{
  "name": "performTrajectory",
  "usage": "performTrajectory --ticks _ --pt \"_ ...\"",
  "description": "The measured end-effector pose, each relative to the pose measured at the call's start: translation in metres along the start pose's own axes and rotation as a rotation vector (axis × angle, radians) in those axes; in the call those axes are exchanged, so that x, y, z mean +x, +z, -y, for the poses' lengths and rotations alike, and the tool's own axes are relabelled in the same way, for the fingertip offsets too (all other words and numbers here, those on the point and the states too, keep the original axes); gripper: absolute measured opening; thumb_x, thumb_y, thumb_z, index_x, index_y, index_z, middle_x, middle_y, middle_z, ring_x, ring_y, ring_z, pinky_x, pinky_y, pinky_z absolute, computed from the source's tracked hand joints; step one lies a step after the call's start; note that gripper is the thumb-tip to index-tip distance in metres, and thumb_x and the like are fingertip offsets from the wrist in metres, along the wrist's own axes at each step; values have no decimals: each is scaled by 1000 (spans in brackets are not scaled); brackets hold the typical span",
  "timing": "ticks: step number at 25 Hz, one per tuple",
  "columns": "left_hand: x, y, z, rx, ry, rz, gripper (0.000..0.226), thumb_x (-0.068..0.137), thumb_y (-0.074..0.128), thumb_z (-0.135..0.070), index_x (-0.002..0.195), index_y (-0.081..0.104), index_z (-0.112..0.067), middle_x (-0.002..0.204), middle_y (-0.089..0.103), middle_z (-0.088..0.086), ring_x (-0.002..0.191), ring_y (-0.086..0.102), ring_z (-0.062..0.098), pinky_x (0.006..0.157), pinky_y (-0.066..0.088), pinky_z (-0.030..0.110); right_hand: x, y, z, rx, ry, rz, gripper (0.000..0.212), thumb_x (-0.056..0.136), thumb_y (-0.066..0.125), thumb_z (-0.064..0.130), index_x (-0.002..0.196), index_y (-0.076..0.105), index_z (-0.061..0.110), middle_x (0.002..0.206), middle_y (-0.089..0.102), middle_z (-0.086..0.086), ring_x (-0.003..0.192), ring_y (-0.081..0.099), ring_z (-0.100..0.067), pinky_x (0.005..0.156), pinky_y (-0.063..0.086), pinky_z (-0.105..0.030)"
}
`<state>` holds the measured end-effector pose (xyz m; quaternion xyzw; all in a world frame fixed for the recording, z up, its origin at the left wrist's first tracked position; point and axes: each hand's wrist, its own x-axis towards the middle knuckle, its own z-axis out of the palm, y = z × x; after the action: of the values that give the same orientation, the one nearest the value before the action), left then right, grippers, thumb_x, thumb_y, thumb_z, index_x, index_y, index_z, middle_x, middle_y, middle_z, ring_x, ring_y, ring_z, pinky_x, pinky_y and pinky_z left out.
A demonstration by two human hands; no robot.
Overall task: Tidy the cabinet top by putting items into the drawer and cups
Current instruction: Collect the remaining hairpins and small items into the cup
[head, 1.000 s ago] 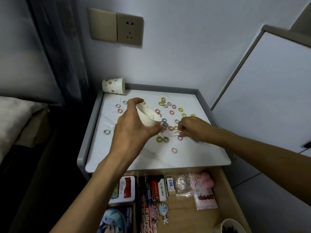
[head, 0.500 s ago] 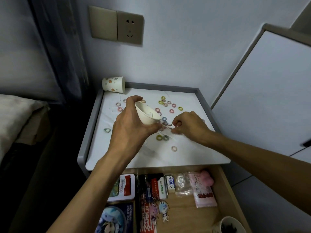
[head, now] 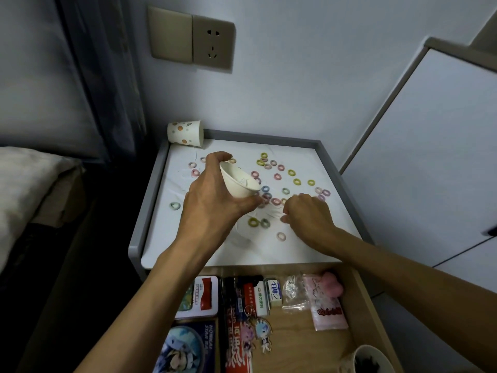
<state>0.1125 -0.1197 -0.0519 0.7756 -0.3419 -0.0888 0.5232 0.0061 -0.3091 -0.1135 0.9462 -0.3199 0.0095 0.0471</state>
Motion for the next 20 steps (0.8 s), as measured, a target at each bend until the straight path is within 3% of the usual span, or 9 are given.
performTrajectory --ticks 3,9,12,17,20 --pt "-1 -1 1 -2 -5 -3 82 65 87 -38 132 40 -30 113 55 -5 100 59 22 81 55 42 -3 -1 1 -57 -68 -23 21 93 63 28 101 68 9 101 68 -12 91 65 -29 73 53 -35" --pt "0 -1 0 -16 1 -16 81 66 87 -36 132 40 -30 114 57 -3 100 58 22 82 54 43 -1 -11 5 79 -90 141 18 90 67 21 86 64 4 90 67 -13 92 63 -33 72 51 -38" --pt "1 1 1 -14 -1 -18 82 65 87 -37 132 40 -31 116 59 -1 101 59 24 82 54 43 0 -16 11 -13 -107 168 38 91 63 16 63 37 14 83 60 -11 90 61 -33 66 36 -31" --pt "2 -1 2 -14 -5 -27 82 65 86 -38 132 40 -30 117 59 -2 104 58 23 86 52 43 2 -21 15 -25 -144 175 10 94 60 15 90 58 6 100 66 -15 92 63 -30 66 35 -28" --pt "2 -3 4 -4 1 -21 80 66 86 -38 131 40 -30 115 59 -4 101 59 22 84 53 42 12 -44 8 342 -49 171 10 93 64 19 94 66 9 89 70 -6 80 69 -19 62 44 -20"
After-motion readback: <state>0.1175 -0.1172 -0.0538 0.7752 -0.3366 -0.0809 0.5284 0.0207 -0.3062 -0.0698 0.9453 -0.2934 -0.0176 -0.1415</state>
